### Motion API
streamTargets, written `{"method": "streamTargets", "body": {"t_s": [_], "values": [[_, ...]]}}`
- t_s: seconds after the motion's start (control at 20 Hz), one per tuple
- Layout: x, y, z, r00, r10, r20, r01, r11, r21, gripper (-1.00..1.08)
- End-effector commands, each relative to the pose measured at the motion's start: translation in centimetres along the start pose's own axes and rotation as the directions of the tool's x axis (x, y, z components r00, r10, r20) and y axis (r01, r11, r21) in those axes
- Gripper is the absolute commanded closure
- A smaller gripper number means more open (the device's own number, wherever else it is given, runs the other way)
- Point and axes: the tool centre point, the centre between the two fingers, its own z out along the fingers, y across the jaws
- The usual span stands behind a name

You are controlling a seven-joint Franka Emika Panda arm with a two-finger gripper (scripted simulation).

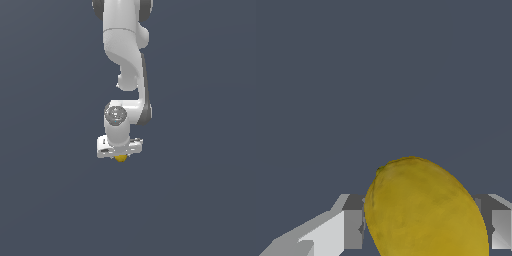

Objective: Pick up the object and move it to a goal position.

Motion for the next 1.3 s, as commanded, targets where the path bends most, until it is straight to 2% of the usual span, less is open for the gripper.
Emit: {"method": "streamTargets", "body": {"t_s": [0.0,0.6,0.9,1.25], "values": [[0.0,0.0,0.1,1.000,-0.001,-0.001,0.001,1.000,0.000,1.08],[0.2,0.8,-1.6,1.000,-0.001,-0.001,0.001,1.000,0.000,1.08],[0.7,2.7,-5.3,1.000,-0.001,-0.001,0.001,1.000,0.000,1.08],[1.6,5.9,-11.7,1.000,-0.001,-0.001,0.001,1.000,0.001,1.08]]}}
